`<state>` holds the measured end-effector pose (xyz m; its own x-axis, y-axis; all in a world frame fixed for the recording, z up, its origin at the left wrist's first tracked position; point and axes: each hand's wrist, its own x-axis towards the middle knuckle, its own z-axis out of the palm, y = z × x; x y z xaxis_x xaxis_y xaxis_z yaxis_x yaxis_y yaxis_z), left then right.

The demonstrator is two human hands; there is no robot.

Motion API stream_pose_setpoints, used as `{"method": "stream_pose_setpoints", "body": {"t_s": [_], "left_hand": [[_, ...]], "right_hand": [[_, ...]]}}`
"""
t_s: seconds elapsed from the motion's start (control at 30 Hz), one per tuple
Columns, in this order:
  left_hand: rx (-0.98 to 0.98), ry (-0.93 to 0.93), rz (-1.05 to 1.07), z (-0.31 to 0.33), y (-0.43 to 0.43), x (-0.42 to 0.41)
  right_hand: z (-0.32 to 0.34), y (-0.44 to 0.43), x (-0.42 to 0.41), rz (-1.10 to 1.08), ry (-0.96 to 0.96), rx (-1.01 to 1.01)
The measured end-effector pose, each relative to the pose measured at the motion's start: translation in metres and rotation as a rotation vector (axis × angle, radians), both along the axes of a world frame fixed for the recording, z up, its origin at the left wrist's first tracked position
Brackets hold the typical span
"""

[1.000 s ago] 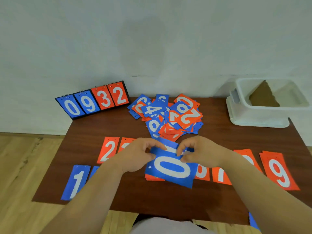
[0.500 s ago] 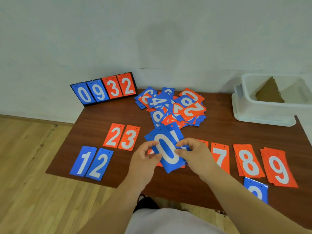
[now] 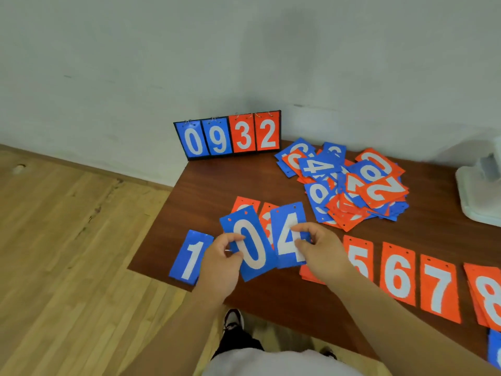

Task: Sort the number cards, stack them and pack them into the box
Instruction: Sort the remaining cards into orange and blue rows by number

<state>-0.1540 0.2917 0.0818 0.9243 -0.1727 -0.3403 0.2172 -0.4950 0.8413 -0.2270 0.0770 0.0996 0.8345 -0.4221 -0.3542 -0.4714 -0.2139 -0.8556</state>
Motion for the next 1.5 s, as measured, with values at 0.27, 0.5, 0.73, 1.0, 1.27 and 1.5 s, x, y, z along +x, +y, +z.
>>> {"method": "stream_pose_setpoints", "body": {"t_s": [0.27, 0.5, 0.73, 1.0, 1.27, 1.5], "left_hand": [[0.252, 0.026, 0.027, -0.030, 0.141, 0.112], [0.458, 0.073, -0.177, -0.073, 0.188, 0.158], [0.739, -0.061, -0.344, -0.099, 0.199, 0.152], [0.771, -0.158, -0.403, -0.093, 0.177, 0.146], [0.650, -0.263, -0.637, -0.090, 0.111, 0.122], [0.655, -0.291, -0.798, -0.091, 0.054, 0.080]], "right_hand": [[-0.032, 0.074, 0.070, 0.048, 0.179, -0.111], [-0.060, 0.119, 0.088, 0.001, 0.281, -0.117], [-0.075, 0.140, 0.086, -0.063, 0.327, -0.126], [-0.083, 0.134, 0.076, -0.100, 0.333, -0.114], [-0.086, 0.102, 0.020, -0.286, 0.345, -0.086], [-0.103, 0.061, -0.064, -0.256, 0.477, -0.113]]}}
